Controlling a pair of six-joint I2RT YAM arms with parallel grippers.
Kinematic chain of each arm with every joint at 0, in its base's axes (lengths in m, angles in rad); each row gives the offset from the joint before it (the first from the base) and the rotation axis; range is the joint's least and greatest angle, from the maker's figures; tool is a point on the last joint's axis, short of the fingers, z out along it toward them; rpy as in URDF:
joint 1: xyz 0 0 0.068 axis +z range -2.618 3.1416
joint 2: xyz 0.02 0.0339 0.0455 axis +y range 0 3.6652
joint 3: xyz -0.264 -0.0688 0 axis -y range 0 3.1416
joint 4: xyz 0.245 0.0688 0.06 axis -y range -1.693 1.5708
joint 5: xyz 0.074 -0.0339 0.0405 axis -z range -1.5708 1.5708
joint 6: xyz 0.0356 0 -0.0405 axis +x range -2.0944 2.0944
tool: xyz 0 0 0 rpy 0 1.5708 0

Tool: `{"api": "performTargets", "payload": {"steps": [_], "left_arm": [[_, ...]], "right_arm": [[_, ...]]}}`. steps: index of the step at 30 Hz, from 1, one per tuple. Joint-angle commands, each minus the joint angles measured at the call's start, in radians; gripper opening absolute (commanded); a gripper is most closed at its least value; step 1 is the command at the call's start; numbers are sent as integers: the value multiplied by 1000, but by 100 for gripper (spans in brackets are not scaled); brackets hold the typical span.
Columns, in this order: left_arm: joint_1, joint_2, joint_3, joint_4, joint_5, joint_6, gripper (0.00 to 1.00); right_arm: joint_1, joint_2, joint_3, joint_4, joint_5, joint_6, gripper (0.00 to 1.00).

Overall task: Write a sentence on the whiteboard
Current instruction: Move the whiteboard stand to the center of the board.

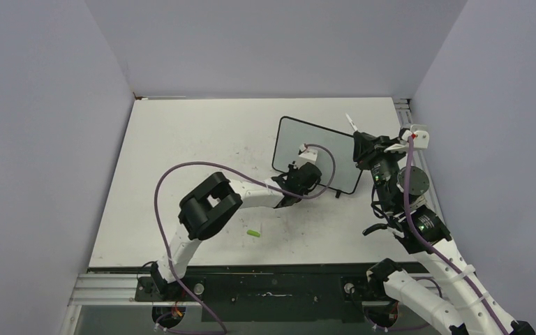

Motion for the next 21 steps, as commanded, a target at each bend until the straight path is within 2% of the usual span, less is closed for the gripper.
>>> {"api": "performTargets", "payload": {"steps": [1,10,15,21], "left_arm": [[1,-135,-120,-19,-150,-59,0],[-20,-313,-352,-94,-231,-231,0],[-43,-361,-396,-179,-260,-323,0],[-73,-362,-389,-207,-221,-336,1]], "right_arm": [[6,6,1,19,6,12,5],[5,7,-10,21,-5,32,5],[5,12,-19,31,-16,47,5],[6,15,-19,33,-21,53,5]]}}
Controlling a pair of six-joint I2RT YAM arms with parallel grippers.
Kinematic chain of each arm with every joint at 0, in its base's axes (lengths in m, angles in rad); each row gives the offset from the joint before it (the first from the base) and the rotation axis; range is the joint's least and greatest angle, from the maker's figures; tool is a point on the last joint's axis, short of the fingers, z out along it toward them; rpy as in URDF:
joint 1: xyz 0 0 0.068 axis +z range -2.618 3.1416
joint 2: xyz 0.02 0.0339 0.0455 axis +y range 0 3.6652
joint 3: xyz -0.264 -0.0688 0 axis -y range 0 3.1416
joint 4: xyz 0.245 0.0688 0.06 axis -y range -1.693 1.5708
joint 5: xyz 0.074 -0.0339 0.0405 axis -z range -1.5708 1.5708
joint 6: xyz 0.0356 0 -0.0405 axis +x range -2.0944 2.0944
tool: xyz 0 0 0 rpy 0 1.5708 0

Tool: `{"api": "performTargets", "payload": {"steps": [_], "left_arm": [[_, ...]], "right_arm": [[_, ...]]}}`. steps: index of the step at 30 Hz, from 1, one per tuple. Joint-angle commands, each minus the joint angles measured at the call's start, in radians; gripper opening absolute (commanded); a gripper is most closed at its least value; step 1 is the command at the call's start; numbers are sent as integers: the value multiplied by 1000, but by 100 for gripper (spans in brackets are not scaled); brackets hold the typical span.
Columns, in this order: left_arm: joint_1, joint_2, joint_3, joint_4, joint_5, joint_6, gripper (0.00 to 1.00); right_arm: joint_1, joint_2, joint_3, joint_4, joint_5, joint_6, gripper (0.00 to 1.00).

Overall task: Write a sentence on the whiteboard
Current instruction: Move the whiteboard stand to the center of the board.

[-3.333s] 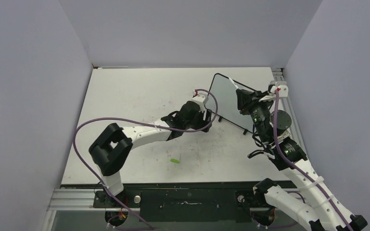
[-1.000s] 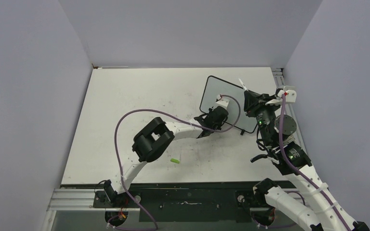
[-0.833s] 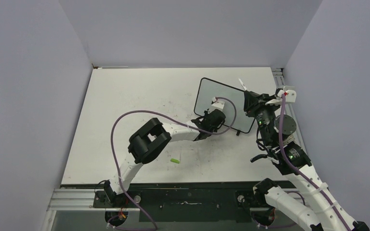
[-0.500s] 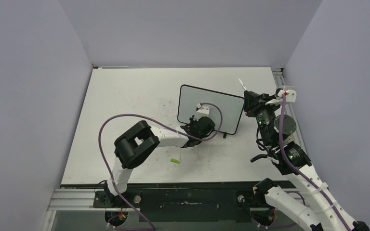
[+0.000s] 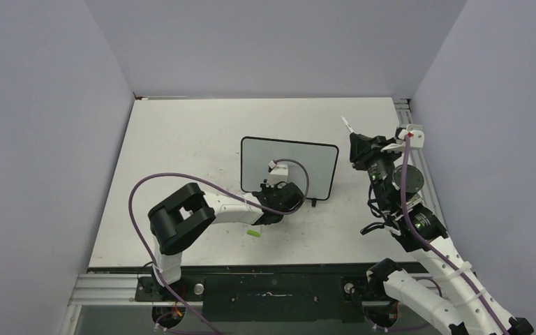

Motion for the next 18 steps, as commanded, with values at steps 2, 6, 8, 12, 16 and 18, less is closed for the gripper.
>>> {"api": "performTargets", "payload": {"steps": [2,6,8,12,16,18], "left_arm": [[-20,-52,17,-58,-10,-33,17],[-20,-72,1,-56,26,-39,34],[-21,-80,-7,-58,44,-43,39],[-54,-120,-21,-64,32,-28,44],[-70,-190,-34,-109,63,-10,51],[-71,-252,-62,-123,86,-11,55]], "right_arm": [[5,3,2,27,-11,10,5],[5,-3,4,20,-3,6,5],[5,-3,4,20,-1,6,5],[5,-3,7,18,-4,6,5],[5,-3,14,13,-3,5,5],[6,-2,17,9,-2,3,5]]}}
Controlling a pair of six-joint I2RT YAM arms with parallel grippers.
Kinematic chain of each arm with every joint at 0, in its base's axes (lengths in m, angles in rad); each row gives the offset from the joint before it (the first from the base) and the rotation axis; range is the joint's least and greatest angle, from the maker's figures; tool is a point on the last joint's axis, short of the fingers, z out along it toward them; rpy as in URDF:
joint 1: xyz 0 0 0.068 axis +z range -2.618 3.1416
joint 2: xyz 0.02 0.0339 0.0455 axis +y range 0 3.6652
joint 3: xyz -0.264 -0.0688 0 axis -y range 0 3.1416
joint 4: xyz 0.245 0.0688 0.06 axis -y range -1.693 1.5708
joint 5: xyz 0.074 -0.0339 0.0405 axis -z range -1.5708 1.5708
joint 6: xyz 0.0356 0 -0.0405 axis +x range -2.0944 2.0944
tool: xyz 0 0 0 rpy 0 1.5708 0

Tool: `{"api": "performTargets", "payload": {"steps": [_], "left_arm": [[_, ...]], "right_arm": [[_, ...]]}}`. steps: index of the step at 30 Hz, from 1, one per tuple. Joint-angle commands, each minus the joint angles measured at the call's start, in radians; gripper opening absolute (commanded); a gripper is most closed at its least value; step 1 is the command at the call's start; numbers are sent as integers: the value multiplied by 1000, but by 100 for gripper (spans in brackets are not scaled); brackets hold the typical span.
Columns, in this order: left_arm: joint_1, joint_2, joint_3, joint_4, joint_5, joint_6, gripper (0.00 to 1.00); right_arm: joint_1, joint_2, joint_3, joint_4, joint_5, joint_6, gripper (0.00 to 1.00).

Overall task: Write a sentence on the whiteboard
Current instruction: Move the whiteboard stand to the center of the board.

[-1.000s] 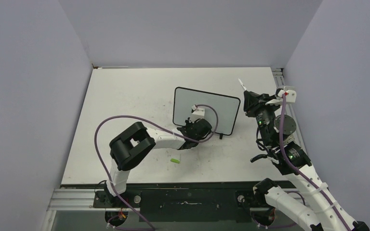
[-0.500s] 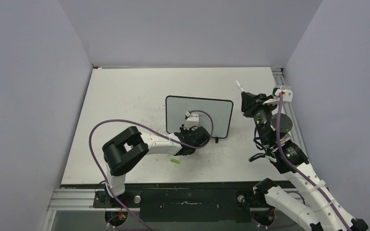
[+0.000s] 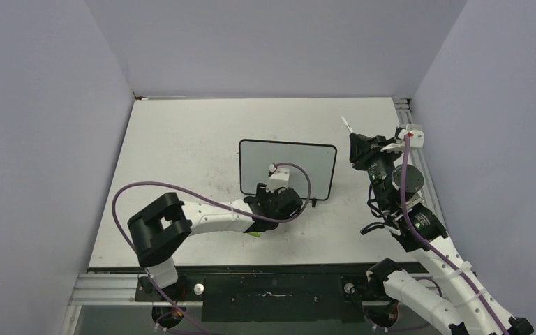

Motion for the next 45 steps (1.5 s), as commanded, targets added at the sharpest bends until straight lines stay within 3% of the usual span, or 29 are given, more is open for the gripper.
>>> {"api": "performTargets", "payload": {"steps": [1,7,14,19,25,37,45], "left_arm": [[-6,-161,-44,-43,47,19,58],[27,-396,-98,-94,163,152,69],[353,-631,-96,-163,599,279,76],[613,-654,-76,-181,921,369,78],[773,-587,-90,-93,1147,466,73],[794,-363,-32,-7,1066,467,71],[728,-259,21,39,1022,458,69]], "right_arm": [[5,-10,18,9,-1,-4,5],[6,-7,16,8,11,-12,5],[5,2,25,8,-9,-5,5],[5,9,28,13,-16,0,5],[6,10,24,13,-24,10,5],[6,13,22,12,-19,9,5],[7,19,17,16,-20,10,5]]}}
